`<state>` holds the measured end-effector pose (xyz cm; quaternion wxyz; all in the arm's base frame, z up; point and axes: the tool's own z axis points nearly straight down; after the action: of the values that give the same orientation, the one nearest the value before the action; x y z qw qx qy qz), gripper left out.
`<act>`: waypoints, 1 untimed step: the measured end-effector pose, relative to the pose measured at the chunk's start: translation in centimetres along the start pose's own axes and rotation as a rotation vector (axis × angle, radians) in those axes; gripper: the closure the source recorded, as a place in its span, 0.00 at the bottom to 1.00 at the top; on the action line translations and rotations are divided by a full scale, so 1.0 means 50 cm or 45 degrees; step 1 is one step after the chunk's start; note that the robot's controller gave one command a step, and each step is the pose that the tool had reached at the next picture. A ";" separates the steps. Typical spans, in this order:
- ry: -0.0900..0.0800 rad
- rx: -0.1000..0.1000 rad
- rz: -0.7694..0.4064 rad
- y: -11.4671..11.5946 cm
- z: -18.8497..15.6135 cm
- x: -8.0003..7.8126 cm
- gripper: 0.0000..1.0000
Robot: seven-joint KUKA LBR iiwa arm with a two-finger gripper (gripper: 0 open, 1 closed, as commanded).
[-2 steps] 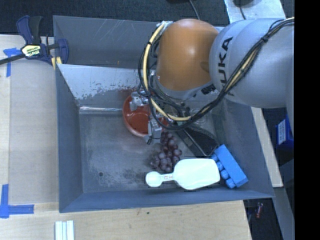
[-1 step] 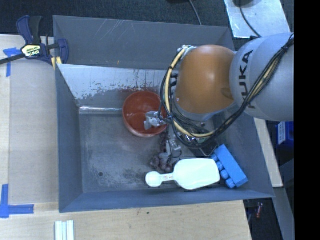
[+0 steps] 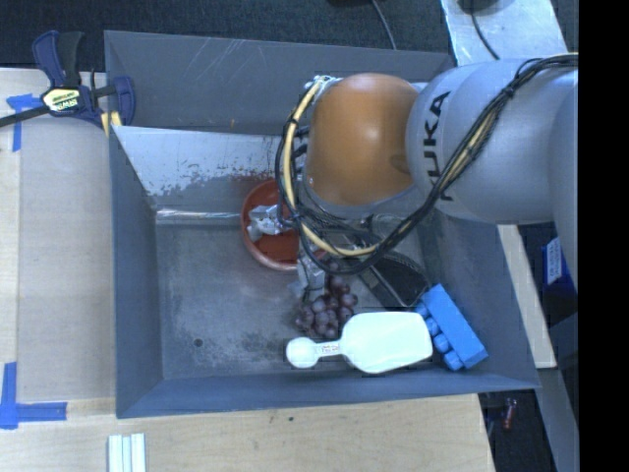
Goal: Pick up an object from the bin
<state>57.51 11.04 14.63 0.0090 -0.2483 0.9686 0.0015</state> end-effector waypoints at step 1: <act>0.009 0.003 0.169 -0.005 -0.051 0.054 0.00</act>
Offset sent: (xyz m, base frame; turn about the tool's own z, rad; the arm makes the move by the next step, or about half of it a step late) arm 0.0319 0.0029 -0.0054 0.0732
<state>55.21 9.51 17.15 0.0058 -0.1836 0.9830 0.0000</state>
